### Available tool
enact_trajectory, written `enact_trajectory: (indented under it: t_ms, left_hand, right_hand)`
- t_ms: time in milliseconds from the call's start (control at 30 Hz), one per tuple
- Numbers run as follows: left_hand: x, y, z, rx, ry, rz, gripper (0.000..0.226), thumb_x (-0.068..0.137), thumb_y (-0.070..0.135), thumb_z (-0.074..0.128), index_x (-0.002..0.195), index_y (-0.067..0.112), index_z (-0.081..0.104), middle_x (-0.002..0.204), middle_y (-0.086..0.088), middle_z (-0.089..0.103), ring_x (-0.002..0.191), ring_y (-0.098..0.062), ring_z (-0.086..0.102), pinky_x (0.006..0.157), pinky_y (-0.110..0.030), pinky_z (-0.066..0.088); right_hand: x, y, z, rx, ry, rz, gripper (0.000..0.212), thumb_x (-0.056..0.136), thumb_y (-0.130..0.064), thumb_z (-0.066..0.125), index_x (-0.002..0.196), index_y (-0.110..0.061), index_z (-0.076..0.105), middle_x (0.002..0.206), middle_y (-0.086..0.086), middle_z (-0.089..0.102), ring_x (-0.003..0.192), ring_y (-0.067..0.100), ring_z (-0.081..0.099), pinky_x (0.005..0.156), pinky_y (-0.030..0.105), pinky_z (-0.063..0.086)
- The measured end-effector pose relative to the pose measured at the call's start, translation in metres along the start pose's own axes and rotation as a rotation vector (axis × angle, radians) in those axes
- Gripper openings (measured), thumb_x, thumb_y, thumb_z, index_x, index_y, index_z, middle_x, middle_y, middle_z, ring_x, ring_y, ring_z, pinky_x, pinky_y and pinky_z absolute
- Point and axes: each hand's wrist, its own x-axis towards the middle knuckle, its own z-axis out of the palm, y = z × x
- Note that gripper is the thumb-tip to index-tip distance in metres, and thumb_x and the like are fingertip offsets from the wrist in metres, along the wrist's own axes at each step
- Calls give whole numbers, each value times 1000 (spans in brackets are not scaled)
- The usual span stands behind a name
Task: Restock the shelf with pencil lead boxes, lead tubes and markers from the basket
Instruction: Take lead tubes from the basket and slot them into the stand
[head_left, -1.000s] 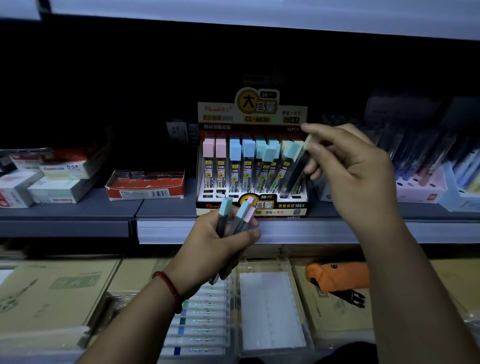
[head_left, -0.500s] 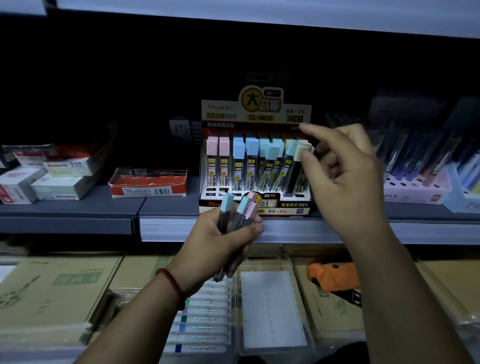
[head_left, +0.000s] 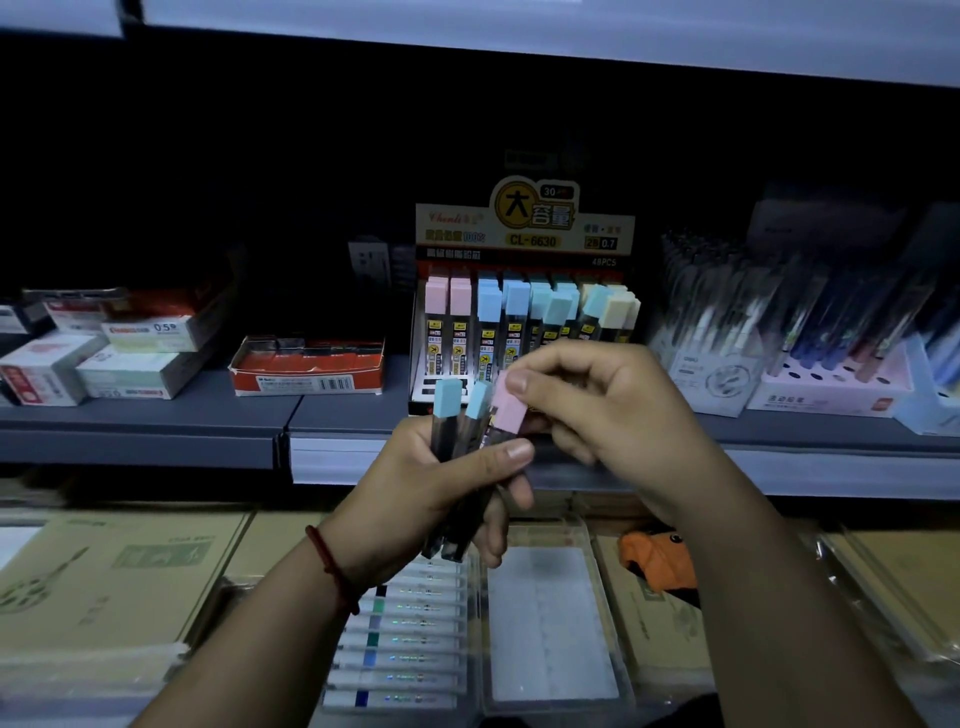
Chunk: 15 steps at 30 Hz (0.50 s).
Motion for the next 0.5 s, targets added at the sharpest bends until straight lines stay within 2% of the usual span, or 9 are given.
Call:
enact_trajectory:
  t_ms: [33,67,167,233,400,500]
  left_hand:
    - [0,0,0,-5,-7,-4,38,95,22,62,81,-13,64,54,-22,60,39,-26,56,44,-23,45]
    - [-1,0,-1,-21,-7,-2,31,94,20,60,83,-8,67,57,-20,62,39,-25,56,43,-24,46]
    - [-2,0,-4,-84,-30,6,18,95,20,61,102,8,72,77,-20,68,43,-26,59,41,-26,49]
    - [-4,-1,-9,-67,-36,-16,20,95,21,60,106,7,70,75,-16,69,40,-22,58,38,-23,45]
    - [-12,-5,-29,-146,69,-17,25,96,22,63,115,6,69,64,-10,59,32,-14,42,35,-20,27]
    - [-15,-4,-41,-197,131,-5,24,97,24,64,110,4,68,61,-6,50,32,-11,30,36,-16,22]
  right_hand:
    - [1,-1,1,22,3,13,11,95,-15,66,93,-8,73,61,25,50,39,13,32,41,32,23]
    - [2,-1,2,29,32,11,11,96,-15,65,93,-7,73,62,27,47,39,16,31,41,31,22]
    - [7,-3,4,41,200,-43,13,99,-16,61,94,-9,70,64,5,55,37,17,40,37,19,29]
    - [11,-6,4,53,272,-102,14,102,-16,57,97,-9,68,70,0,60,39,20,47,35,22,32]
    - [19,-15,11,119,425,-252,17,106,-16,49,102,-5,63,77,6,57,43,21,55,37,29,40]
    - [24,-18,18,71,431,-309,19,107,-13,46,107,-1,60,80,9,57,46,23,58,39,31,45]
